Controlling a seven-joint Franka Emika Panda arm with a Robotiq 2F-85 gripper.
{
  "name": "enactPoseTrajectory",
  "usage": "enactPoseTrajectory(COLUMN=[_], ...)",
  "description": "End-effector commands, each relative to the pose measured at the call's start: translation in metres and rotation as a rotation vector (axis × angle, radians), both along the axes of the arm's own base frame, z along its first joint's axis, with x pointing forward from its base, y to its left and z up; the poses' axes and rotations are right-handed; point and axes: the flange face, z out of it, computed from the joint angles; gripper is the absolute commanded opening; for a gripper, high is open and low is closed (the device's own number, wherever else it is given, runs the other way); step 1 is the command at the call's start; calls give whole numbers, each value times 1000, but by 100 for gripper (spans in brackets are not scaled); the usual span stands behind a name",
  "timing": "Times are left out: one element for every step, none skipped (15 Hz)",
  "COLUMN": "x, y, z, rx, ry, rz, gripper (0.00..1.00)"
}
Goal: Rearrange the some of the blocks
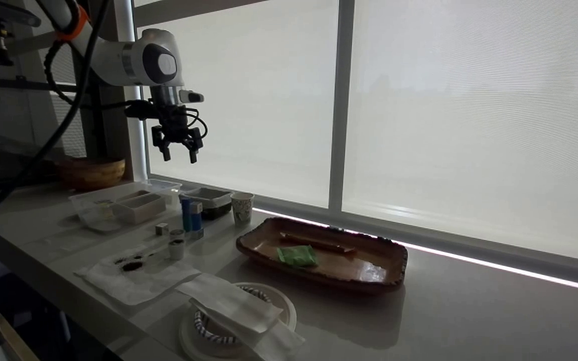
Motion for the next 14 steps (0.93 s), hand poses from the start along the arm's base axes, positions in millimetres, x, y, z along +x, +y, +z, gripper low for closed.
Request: enactPoseTrajectory(x=[2, 2, 2, 1, 1, 2, 3, 6, 7, 11, 15, 17, 21, 24], y=[8, 13, 17, 23, 30, 34, 39, 42, 44, 46, 48, 50, 52, 53], z=[-8, -13, -16, -20, -26, -32, -39, -46, -53, -59, -64, -70, -73, -78], rx=[-6, -4, -2, -12, -18, -35, -41, -46, -64, -71, -84, -96, -99, -105], ry=[31, 54, 69, 84, 103, 123, 140, 147, 158, 146, 131, 125, 109, 102], rz=[27, 45, 63, 83, 109, 123, 142, 151, 153, 154, 165, 177, 188, 197], gripper=[100, 100, 100, 100, 100, 100, 100, 100, 100, 100, 100, 100, 100, 100])
